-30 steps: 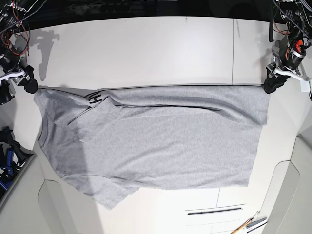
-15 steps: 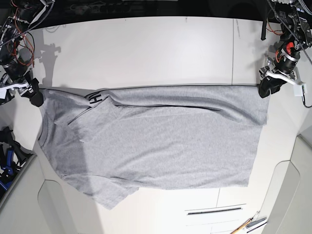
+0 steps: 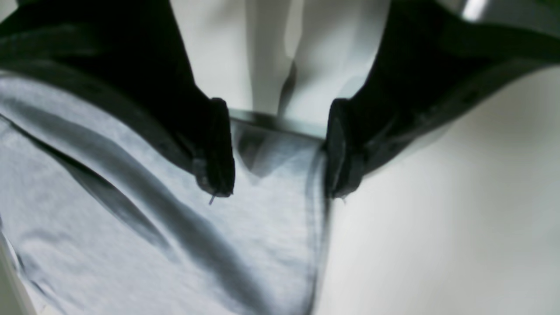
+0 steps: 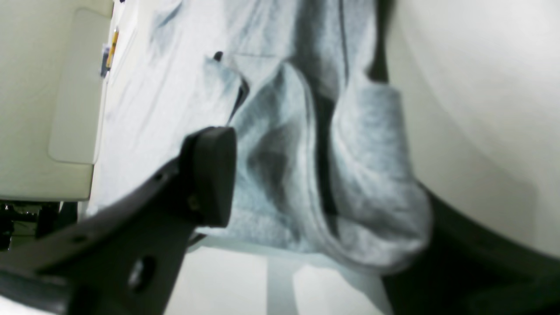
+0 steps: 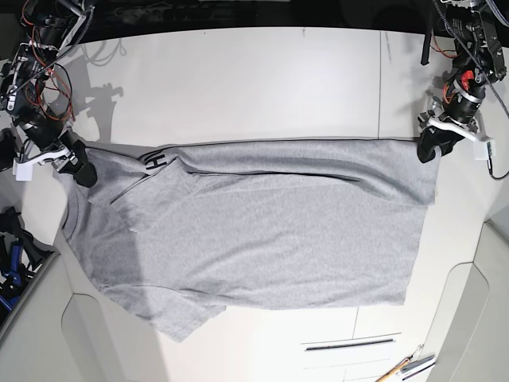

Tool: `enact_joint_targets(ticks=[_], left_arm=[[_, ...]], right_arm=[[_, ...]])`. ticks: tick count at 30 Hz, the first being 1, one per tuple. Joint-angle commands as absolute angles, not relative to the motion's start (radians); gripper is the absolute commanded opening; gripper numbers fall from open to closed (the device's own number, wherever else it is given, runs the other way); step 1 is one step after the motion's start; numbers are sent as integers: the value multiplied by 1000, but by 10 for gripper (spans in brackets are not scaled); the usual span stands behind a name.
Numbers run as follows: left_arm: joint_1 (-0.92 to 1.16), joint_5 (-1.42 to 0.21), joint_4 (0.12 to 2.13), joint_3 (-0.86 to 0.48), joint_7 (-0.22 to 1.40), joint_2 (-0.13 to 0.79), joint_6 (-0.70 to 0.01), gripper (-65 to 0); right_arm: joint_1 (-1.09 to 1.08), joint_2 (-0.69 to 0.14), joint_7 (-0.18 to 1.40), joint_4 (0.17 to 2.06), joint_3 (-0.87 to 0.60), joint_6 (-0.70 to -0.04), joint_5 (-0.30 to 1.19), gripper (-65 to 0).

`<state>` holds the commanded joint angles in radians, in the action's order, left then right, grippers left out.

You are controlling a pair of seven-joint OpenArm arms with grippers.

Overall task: Fold the T-shirt properly
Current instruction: 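Pull the held shoulders apart to stretch the shirt flat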

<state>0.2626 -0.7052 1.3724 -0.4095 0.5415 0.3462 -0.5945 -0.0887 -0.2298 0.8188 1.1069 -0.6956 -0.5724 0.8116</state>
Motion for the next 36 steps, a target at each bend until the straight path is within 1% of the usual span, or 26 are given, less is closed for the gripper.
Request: enact_joint_targets(ticks=[1, 3, 5, 6, 8, 10, 13, 16, 19, 24, 29, 36], left_arm=[[262, -704, 1372, -390, 541, 346, -595, -388], [254, -673, 1372, -362, 534, 346, -594, -488], [239, -637, 1372, -358, 534, 347, -594, -587], [232, -624, 1372, -359, 534, 347, -594, -646], [221, -607, 1372, -360, 536, 348, -595, -650], [219, -608, 1376, -360, 543, 350, -595, -650], [220, -609, 1404, -360, 589, 350, -595, -650], [241, -609, 1464, -373, 598, 350, -595, -650], [279, -609, 1559, -395, 636, 350, -595, -650], [383, -610, 1702, -433, 653, 349, -595, -650], [459, -609, 1717, -440, 656, 350, -595, -650], [550, -609, 1717, -440, 656, 350, -595, -650]], right_arm=[[-89, -230, 818, 1107, -696, -572, 812, -363], [-88, -230, 819, 1107, -696, -573, 811, -485], [-88, -230, 819, 1107, -696, -589, 811, -611], [-88, -230, 819, 1107, -696, -591, 811, -650], [-88, -233, 828, 1107, -696, -591, 811, -650], [-88, -233, 870, 1116, -702, -591, 812, -650], [-79, -234, 926, 1156, -715, -591, 813, -650], [-21, -236, 930, 1253, -719, -591, 847, -650], [40, -236, 947, 1359, -719, -591, 849, -650], [137, -239, 984, 1489, -720, -591, 871, -650], [222, -238, 996, 1548, -721, -591, 899, -650], [294, -239, 997, 1560, -721, -591, 910, -650]])
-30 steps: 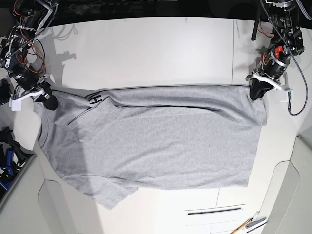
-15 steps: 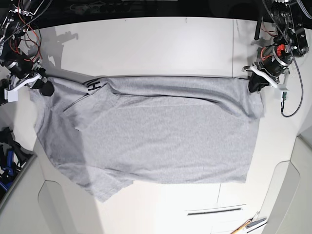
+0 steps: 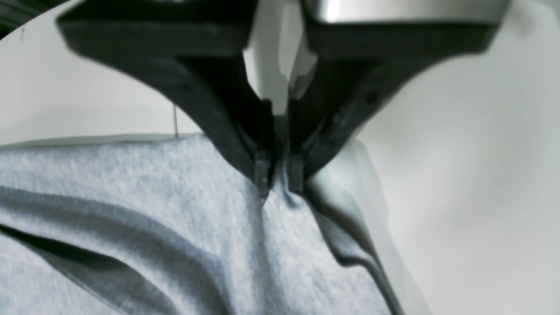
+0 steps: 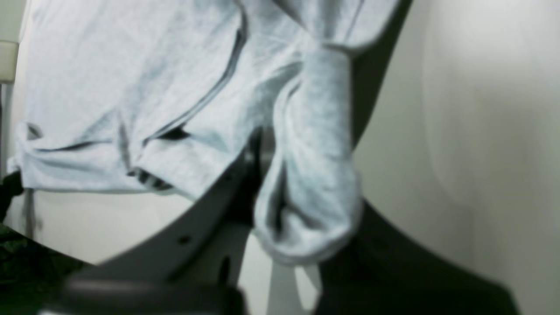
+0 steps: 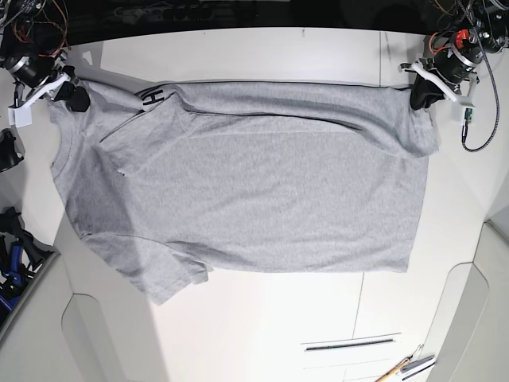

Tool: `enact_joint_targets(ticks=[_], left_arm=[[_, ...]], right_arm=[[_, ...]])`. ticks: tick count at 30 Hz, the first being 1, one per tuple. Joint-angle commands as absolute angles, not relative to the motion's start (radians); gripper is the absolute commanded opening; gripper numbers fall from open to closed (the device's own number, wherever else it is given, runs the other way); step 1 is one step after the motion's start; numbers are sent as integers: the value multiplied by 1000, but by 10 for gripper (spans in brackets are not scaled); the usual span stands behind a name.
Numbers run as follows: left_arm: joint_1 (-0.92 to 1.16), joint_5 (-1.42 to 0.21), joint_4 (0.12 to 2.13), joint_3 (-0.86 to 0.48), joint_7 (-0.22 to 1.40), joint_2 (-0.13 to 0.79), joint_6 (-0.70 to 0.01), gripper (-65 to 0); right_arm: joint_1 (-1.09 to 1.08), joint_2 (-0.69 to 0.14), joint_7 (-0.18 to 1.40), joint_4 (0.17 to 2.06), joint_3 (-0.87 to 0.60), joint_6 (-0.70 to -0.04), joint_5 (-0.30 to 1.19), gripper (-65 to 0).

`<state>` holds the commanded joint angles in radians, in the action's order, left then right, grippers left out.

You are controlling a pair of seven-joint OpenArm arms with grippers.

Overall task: Fold the T-shirt properly
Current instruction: 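Pull the held shoulders apart to stretch the shirt flat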

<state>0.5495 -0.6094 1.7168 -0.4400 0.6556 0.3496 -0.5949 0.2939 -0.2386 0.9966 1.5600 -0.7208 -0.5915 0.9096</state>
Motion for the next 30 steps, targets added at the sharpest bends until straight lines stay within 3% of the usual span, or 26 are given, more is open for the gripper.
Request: enact_joint_targets(ticks=[7, 17, 30], left_arm=[[555, -683, 1717, -440, 766, 350, -595, -650], [644, -707, 1794, -440, 767, 349, -595, -650], [719, -707, 1811, -440, 771, 346, -594, -650]], right_arm=[[295, -239, 1098, 1585, -774, -591, 929, -650], [358, -295, 1103, 1586, -807, -591, 996, -650], [361, -297, 1104, 1586, -807, -591, 995, -650]])
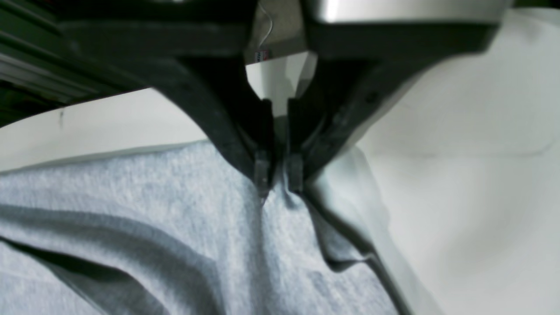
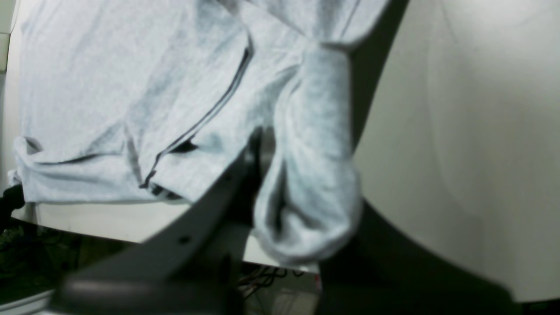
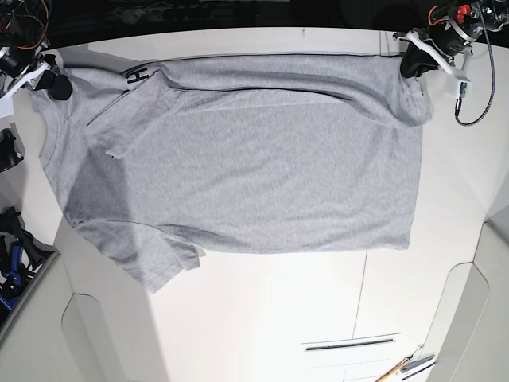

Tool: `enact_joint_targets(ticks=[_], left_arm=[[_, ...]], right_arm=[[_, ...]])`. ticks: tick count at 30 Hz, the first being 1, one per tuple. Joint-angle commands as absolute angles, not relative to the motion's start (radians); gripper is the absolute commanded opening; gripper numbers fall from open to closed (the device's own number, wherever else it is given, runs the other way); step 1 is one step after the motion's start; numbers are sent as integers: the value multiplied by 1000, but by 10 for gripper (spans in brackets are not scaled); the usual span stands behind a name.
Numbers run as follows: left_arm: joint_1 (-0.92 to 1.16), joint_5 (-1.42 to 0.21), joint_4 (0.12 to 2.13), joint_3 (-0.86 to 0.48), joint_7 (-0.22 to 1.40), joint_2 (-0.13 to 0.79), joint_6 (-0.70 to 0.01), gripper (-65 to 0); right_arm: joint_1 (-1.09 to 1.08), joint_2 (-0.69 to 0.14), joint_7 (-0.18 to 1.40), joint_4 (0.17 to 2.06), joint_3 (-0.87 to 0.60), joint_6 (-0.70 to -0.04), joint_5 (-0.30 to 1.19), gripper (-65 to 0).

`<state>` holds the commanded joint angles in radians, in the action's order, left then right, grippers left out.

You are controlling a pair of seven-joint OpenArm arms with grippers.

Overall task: Fold the T-shirt properly
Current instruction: 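Pull the held shoulders apart to stretch the shirt flat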

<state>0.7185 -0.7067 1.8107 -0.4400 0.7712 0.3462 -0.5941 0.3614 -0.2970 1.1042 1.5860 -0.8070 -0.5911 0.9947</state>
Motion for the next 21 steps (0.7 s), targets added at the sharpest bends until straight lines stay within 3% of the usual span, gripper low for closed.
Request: enact_joint_targets(ticks=[6, 8, 10, 12, 14, 21], left_arm=[[720, -706, 1812, -440, 764, 346, -593, -650], [717, -706, 1812, -440, 759, 346, -554, -650], [715, -705, 1812, -440, 759, 346, -541, -640], [715, -705, 1812, -440, 761, 346, -542, -568], [714, -706, 1812, -440, 803, 346, -542, -507], [712, -706, 1822, -473, 831, 346, -542, -501]], right_arm=[[361, -297, 1103, 1586, -807, -591, 958, -650], [361, -297, 1095, 1586, -807, -591, 930, -637], [361, -297, 1088, 1586, -810, -591, 920, -515], [361, -297, 1081, 1586, -822, -590, 920, -456], [360, -297, 1064, 1586, -847, -590, 921, -456], [327, -303, 1049, 1586, -939, -590, 925, -455]])
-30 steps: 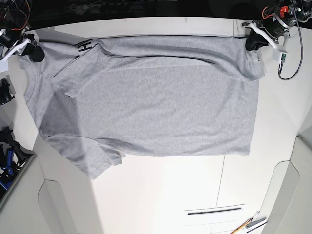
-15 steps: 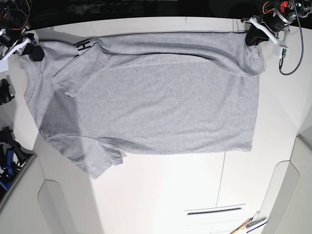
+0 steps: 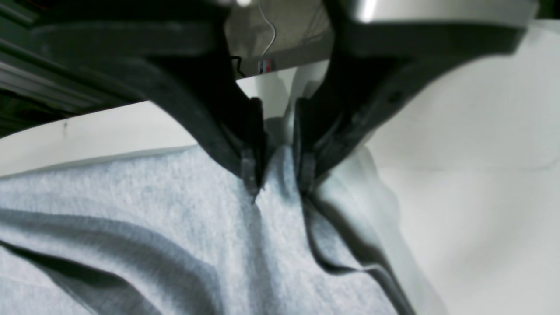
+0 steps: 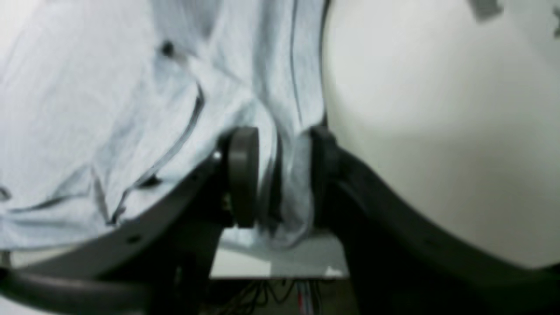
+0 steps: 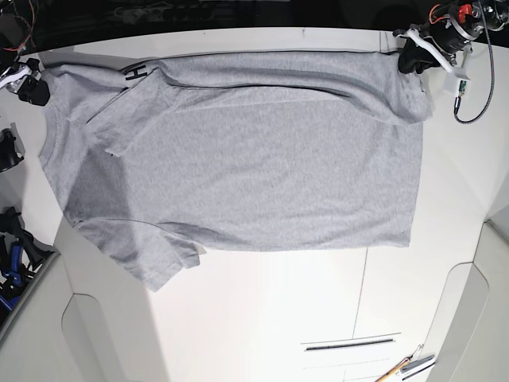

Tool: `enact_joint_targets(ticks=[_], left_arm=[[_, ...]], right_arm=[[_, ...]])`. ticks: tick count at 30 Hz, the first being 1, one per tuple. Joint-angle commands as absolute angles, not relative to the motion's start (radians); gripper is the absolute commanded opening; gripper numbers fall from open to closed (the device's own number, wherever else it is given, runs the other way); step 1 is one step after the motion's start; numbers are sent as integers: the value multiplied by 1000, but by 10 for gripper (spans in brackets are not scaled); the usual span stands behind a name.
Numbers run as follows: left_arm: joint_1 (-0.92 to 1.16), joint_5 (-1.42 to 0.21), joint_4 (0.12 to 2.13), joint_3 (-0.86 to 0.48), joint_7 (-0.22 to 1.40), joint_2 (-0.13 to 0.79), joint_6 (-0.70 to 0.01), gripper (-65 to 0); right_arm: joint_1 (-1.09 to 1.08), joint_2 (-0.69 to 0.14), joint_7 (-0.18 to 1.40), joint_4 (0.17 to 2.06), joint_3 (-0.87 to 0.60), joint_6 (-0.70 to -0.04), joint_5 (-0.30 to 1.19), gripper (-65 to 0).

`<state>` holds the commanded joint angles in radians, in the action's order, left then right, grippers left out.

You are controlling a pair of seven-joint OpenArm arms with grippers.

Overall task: Fold the T-shirt properly
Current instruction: 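Pull the held shoulders apart to stretch the shirt flat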

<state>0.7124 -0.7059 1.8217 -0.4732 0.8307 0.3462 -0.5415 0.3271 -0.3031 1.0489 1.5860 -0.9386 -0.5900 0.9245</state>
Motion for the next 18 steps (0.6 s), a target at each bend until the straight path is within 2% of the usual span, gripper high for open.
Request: enact_joint_targets(ticks=[6, 9, 11, 15, 18], left_arm=[[712, -707, 1914, -613, 831, 347, -542, -497], [712, -723, 1959, -659, 832, 347, -542, -394], [712, -757, 1964, -661, 831, 347, -543, -360], [712, -764, 1964, -659, 804, 347, -542, -360], [708, -708, 1964, -660, 793, 347, -495, -360]], right_arm=[[322, -324, 995, 1586, -942, -590, 921, -455], [288, -342, 988, 1586, -943, -587, 904, -455], [258, -350, 988, 1586, -943, -587, 897, -455], [201, -349, 987, 1586, -934, -587, 893, -454], [163, -349, 971, 1586, -919, -587, 859, -454]])
